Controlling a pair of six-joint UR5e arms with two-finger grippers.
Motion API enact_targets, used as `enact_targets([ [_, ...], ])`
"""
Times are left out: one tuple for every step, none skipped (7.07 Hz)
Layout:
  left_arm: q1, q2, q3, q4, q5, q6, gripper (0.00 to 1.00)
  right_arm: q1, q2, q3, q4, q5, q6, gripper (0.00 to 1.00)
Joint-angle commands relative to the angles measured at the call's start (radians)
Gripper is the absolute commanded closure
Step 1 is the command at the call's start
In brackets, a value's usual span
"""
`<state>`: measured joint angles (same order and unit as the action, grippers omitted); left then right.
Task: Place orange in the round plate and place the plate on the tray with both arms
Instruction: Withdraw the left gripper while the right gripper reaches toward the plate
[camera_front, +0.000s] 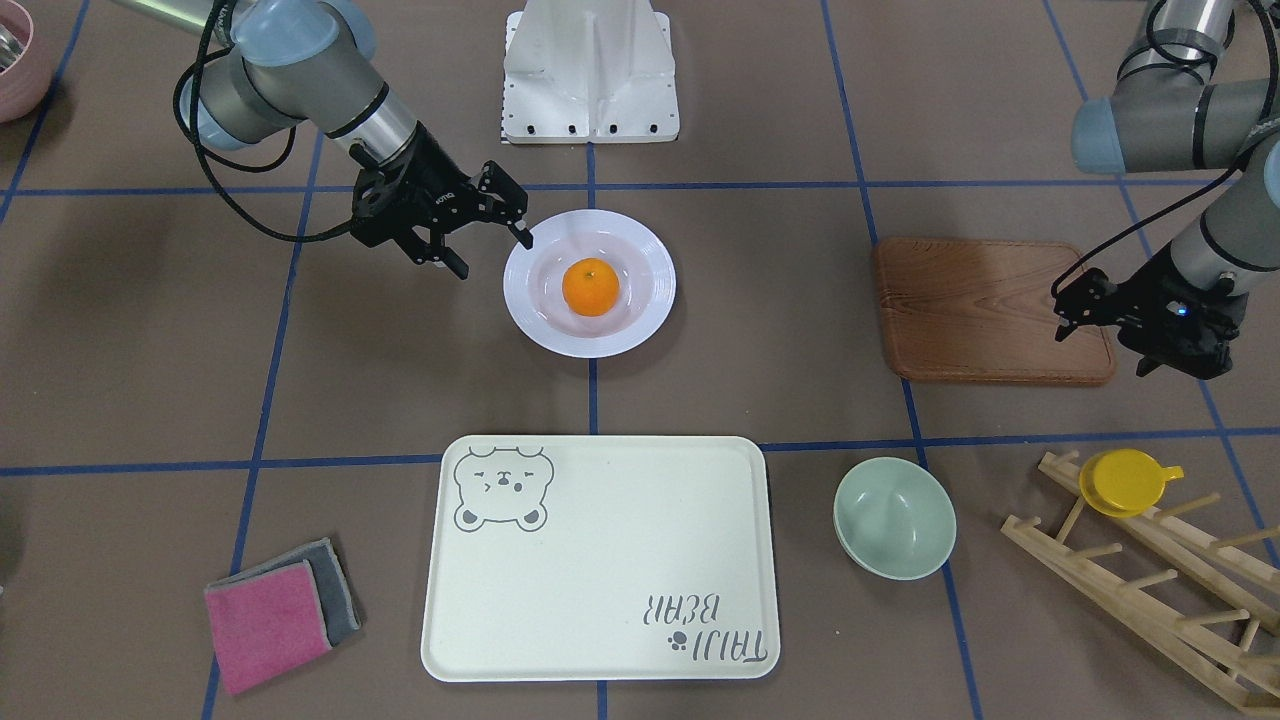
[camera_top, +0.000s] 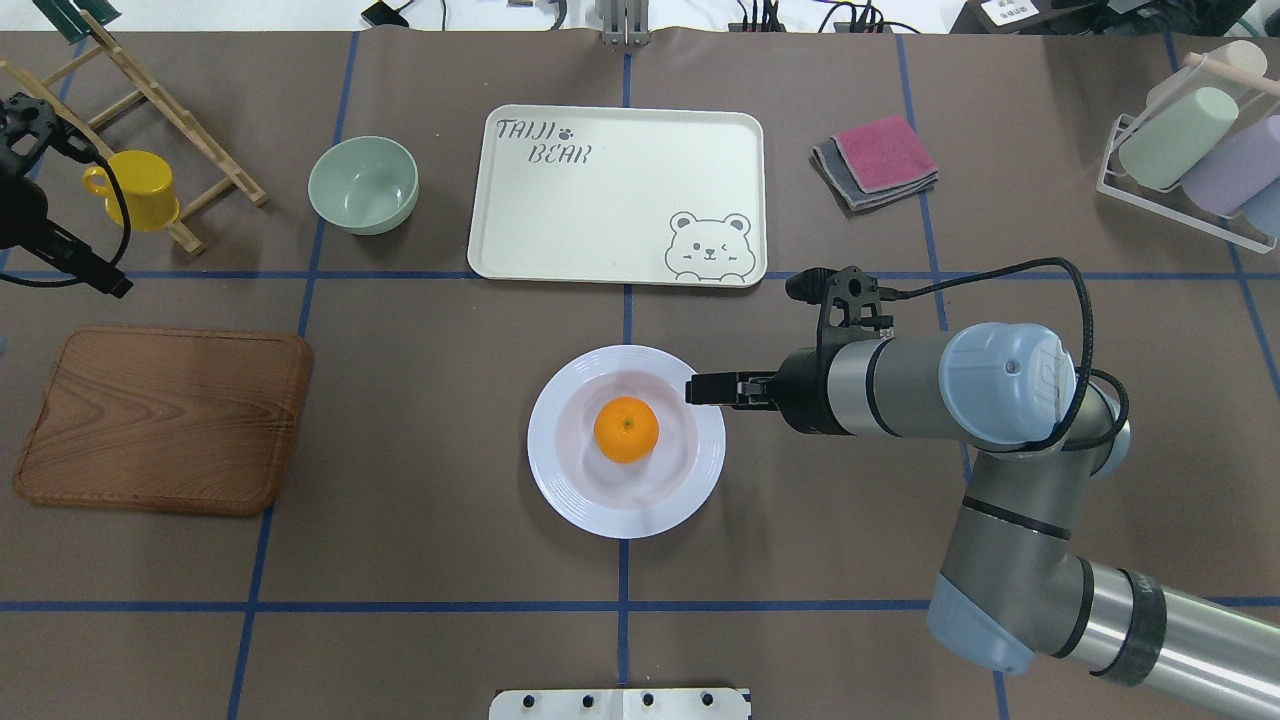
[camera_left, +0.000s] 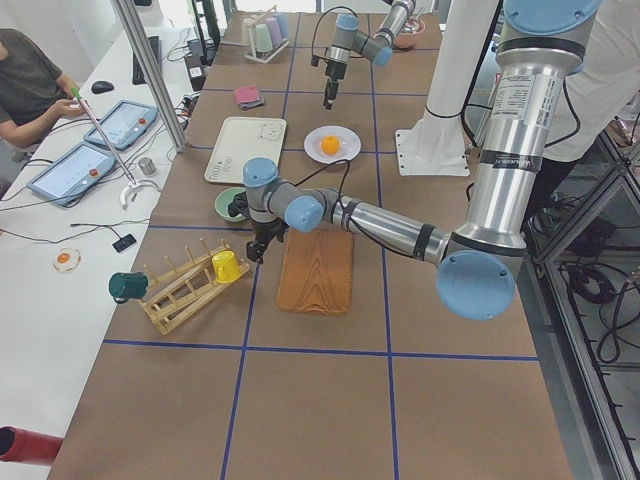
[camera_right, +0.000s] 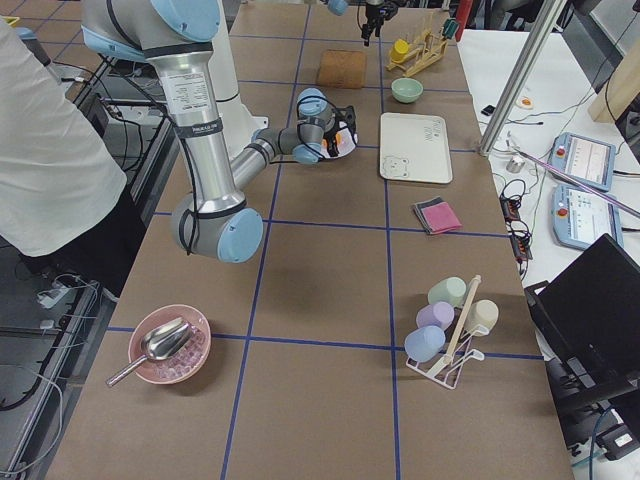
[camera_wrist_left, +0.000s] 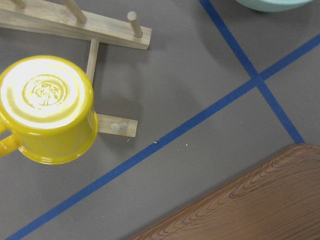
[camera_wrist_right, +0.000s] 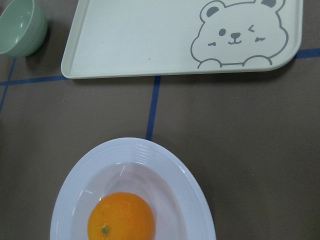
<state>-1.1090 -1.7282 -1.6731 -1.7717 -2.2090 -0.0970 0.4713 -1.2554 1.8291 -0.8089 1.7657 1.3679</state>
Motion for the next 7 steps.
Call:
enact_targets([
  [-0.002,0.007,-0.002,-0.006,-0.005,-0.067,0.01,-0.032,0.001,-0.025,0.091,-0.041,0.097,0.00],
  [-0.006,0.012,-0.010,-0.029,-0.006,-0.066,0.01,-0.054,0.001,-0.034,0.120,-0.096,0.138,0.00],
  [-0.006,0.012,-0.010,-0.044,-0.011,-0.064,0.01,-0.078,-0.001,-0.037,0.170,-0.145,0.186,0.00],
  [-0.006,0.012,-0.008,-0.048,-0.017,-0.056,0.01,-0.103,-0.001,-0.042,0.210,-0.205,0.227,0.00],
  [-0.006,0.012,-0.008,-0.048,-0.017,-0.056,0.01,-0.120,-0.002,-0.050,0.262,-0.268,0.296,0.00],
  [-0.008,0.013,-0.008,-0.052,-0.017,-0.056,0.01,-0.146,-0.001,-0.071,0.314,-0.335,0.334,0.00],
  [-0.008,0.013,-0.008,-0.060,-0.017,-0.056,0.01,-0.161,-0.002,-0.077,0.361,-0.389,0.382,0.00],
])
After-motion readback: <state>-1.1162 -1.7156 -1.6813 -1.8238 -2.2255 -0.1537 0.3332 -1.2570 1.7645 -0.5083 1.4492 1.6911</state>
